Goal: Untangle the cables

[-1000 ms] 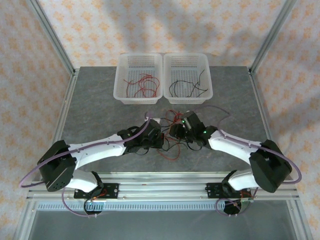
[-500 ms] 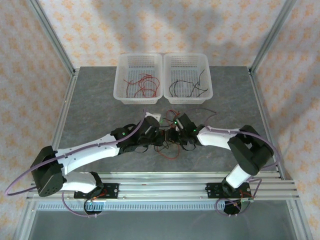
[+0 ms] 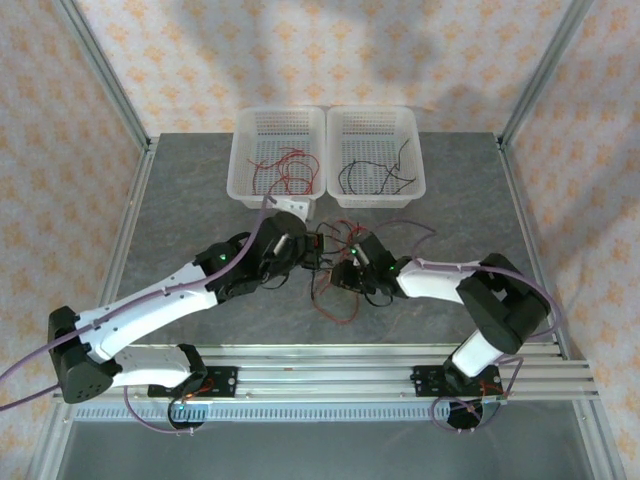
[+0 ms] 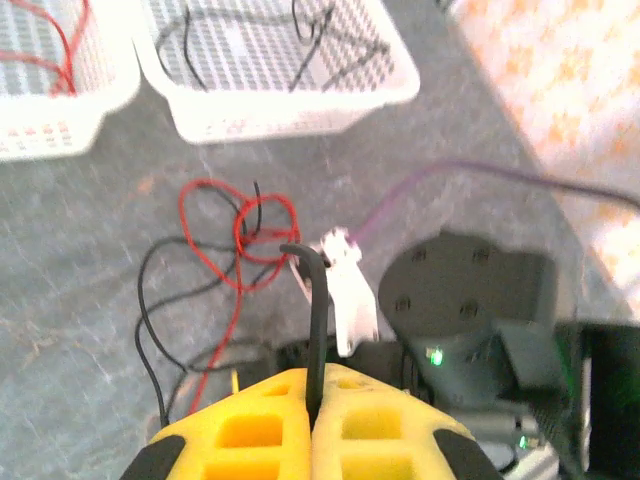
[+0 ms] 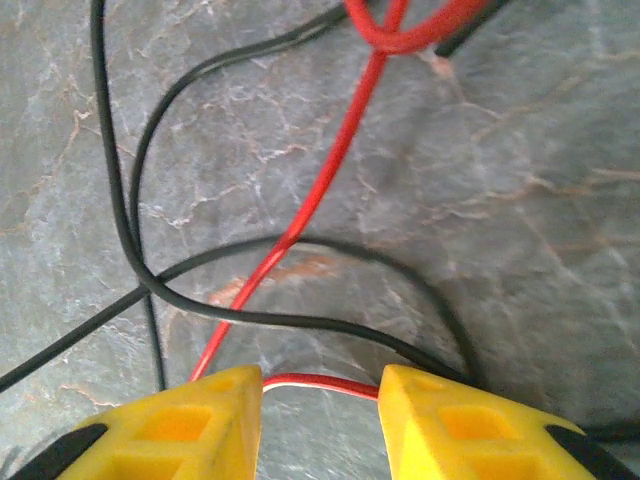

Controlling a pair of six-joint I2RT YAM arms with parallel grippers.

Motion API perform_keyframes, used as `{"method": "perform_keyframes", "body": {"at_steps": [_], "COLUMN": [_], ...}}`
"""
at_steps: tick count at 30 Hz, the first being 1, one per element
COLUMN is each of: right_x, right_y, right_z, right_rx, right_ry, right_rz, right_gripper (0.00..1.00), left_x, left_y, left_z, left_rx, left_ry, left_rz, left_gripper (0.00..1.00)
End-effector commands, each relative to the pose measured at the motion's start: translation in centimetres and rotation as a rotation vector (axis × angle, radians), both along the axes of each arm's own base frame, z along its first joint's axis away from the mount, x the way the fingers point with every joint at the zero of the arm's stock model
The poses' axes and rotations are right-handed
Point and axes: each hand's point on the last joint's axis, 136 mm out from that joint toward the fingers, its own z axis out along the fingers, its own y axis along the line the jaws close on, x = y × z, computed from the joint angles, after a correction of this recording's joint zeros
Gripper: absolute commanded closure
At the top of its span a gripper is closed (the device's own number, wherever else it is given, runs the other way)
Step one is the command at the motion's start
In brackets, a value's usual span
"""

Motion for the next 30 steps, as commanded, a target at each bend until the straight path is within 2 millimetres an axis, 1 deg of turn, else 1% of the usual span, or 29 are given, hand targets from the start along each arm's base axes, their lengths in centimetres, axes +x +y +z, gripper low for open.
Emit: {"method": "perform_keyframes", "body": {"at_steps": [1, 4, 11, 13, 22, 26, 30], "right_x": [-1.2, -0.9, 0.0, 0.1, 0.7, 0.9, 1.2], "right_y": [-3.7, -4.7, -7.2, -8.0, -10.5, -11.3, -12.6], "right_z": [-2.5, -2.6, -1.7, -1.6, -1.9, -2.2, -2.4], "right_rx": [-0.124, -0.123, -0.117, -0.123, -0.132, -0.146, -0.174], "right_ry": [0.052, 0.05, 0.021, 0.014, 0.007, 0.007, 0.006], "right_rz": [-0.087, -0.134, -0.247, -0.275, -0.365, -0.388, -0.418], "right_gripper": [0.63, 0.64, 0.64, 0.64, 0.64, 0.64, 0.64], "left_x": [0.7, 1.0, 1.2, 1.3, 1.6, 1.9, 2.1], "left_y": [2.3, 3.0, 4.0, 4.4, 6.3, 6.8, 7.3], "left_z": [3.6, 5.5, 7.7, 8.7, 14.7, 16.5, 18.4], "left_rx": [0.067, 0.075, 0.074, 0.073, 0.064, 0.066, 0.071], "left_ry": [-0.113, -0.155, -0.211, -0.236, -0.376, -0.424, -0.473], "left_rz": [0.068, 0.088, 0.124, 0.142, 0.21, 0.233, 0.255], "left_gripper": [1.0, 1.0, 1.0, 1.0, 1.0, 1.0, 1.0]}}
